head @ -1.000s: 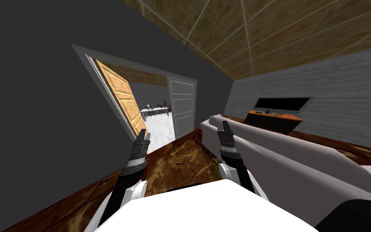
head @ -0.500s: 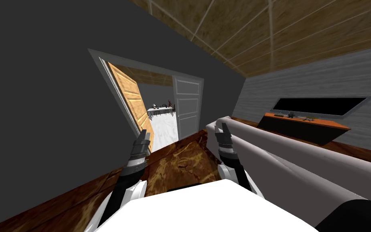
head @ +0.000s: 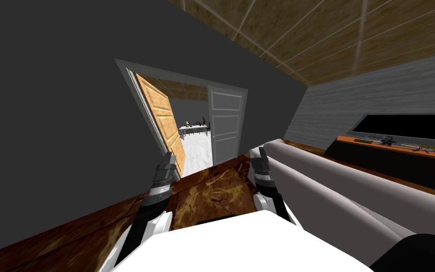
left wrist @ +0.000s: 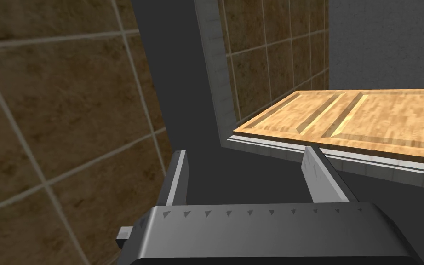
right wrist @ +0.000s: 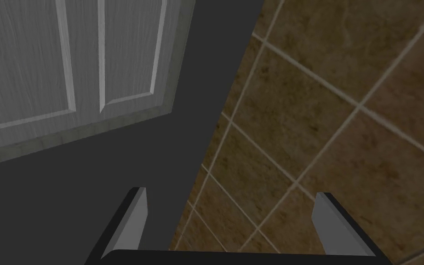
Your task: Push the door open
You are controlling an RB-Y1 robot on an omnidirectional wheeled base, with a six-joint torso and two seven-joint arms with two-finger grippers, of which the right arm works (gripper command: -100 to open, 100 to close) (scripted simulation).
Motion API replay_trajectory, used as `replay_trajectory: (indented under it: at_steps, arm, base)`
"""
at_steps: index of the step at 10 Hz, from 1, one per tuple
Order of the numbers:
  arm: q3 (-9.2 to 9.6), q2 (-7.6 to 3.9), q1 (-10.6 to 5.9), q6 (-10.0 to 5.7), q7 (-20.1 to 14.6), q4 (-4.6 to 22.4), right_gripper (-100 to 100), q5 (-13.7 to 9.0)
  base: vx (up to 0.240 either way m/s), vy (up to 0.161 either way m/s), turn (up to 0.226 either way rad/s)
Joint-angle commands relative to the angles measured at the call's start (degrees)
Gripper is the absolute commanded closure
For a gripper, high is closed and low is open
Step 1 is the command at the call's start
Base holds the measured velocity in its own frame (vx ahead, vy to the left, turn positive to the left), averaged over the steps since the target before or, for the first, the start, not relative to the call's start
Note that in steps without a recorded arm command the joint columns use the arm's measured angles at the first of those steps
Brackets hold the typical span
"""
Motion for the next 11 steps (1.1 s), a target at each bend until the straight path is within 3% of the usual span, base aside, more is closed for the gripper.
replay_trajectory:
  at_steps: [1,11]
  arm:
    - [0.53,-0.31,-0.30,-0.95,-1.59,1.98,-100,-1.33]
    - [3.49,-2.14,-1.88,-4.96,-12.05,12.90,-100,-11.02]
  base:
    - [0.126,-0.033,0.153]
    - [0.120,-0.035,0.187]
